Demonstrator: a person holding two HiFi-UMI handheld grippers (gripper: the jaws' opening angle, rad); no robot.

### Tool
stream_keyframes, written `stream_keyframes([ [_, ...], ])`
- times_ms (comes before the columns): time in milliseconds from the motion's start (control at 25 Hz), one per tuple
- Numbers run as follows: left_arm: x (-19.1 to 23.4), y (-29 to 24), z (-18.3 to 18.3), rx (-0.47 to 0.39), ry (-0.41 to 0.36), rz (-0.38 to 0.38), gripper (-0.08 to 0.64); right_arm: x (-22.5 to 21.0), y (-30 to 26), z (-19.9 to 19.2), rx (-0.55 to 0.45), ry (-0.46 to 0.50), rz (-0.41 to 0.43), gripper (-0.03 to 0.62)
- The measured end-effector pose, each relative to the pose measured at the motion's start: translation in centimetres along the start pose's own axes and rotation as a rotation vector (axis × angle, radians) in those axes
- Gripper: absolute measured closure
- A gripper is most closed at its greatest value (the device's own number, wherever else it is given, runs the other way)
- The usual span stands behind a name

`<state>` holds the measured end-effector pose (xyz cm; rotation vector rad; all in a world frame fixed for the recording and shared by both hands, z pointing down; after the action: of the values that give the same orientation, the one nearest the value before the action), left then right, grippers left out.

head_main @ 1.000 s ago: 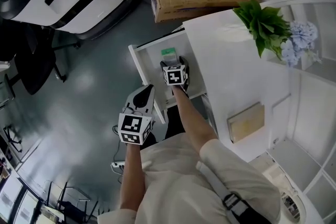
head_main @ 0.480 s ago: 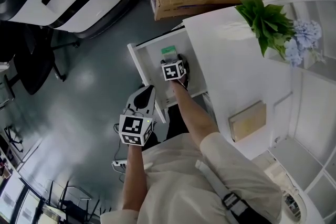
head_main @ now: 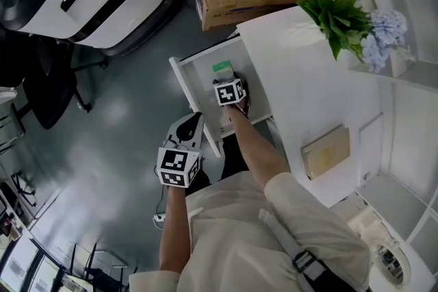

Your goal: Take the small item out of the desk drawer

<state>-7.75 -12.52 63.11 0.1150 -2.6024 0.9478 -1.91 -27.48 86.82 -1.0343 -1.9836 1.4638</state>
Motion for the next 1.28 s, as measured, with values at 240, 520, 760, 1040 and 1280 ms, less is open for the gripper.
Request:
stream_keyframes([
  [240, 0.0, 0.9, 1.2, -0.023, -0.025, -0.018, 0.543, 0.4, 3.2, 0.7, -0.051, -0.003, 0.01, 0.225],
  [520, -0.4, 2.0, 2.3, -0.044, -0.055, -0.039, 0.543, 1.2, 6.8, 1.1, -0.096, -0.022, 0.017, 0.225],
  [760, -0.6, 2.5, 2.2, -0.044, -0.052, -0.061, 0.543, 3.8, 11.8, 0.2, -0.155, -0.03, 0.045, 0.225],
  [1040, -0.8, 3.1, 2.6, -0.051, -0.078, -0.085, 0.543, 4.9, 16.4, -0.5, -0.243, -0.066, 0.031, 0.225],
  [1280, 0.5, 3.7, 2.7, -0.05, -0.097, -0.089, 0.543, 6.0, 19.5, -1.1, -0.335, -0.094, 0.02, 0.225],
])
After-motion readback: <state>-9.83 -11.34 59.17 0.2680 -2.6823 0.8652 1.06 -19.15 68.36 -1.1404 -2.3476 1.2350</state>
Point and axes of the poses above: the fingertips, and each gripper's own axes: y backward along the fingers, x to its left, z out of its top, the point moved 4 cm from there along y, backward along the fingers, and after that the axes turned 2 degrees about x, right-handed, at the moved point
